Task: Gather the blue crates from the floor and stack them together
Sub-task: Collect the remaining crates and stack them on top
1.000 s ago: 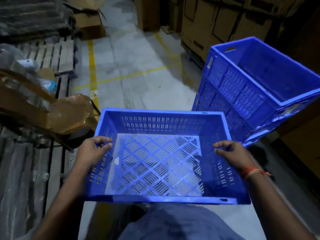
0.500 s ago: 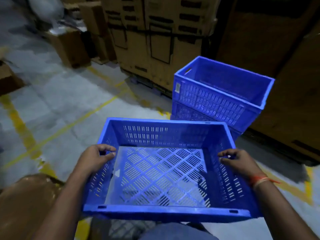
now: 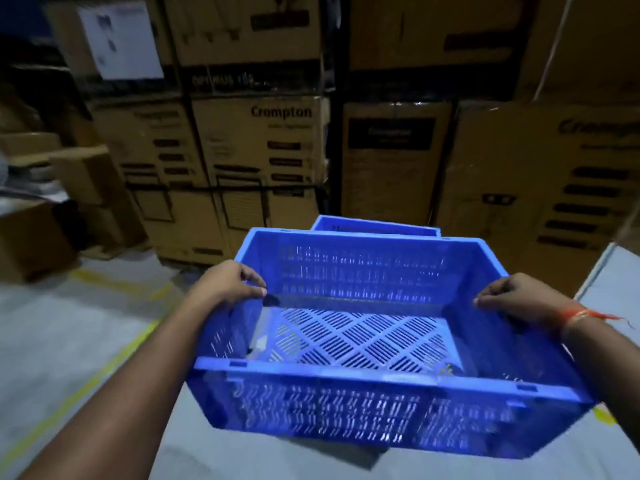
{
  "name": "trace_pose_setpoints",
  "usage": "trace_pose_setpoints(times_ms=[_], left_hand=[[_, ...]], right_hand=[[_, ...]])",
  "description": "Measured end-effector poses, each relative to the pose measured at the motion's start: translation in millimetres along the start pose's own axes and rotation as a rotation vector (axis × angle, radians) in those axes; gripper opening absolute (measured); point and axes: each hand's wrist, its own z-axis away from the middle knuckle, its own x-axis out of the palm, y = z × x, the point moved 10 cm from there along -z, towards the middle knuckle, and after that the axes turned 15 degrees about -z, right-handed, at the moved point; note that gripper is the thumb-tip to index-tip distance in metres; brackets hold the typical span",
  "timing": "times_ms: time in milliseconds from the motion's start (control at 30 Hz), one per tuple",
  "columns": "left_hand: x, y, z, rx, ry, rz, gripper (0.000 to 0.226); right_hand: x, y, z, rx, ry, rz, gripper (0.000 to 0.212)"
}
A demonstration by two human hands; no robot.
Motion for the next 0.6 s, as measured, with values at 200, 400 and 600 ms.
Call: trace_pose_setpoints(times_ms=[200,400,600], left_hand=[[-30,33,-40,0.045,-0.007,-0.067,0.010],[-29,45,-88,0.044,-0.005,-0.064,0.011],[-28,60,-162,0.063,-0.009,-0.014,0.005]], right_hand=[[-29,-29,-24,0.010,0.072,0.031,0.010],[-36,-23,-53,0.032,0.112,-0.011,0.009],[-40,-20,-106,0.049,0.105,-0.072,0.014]])
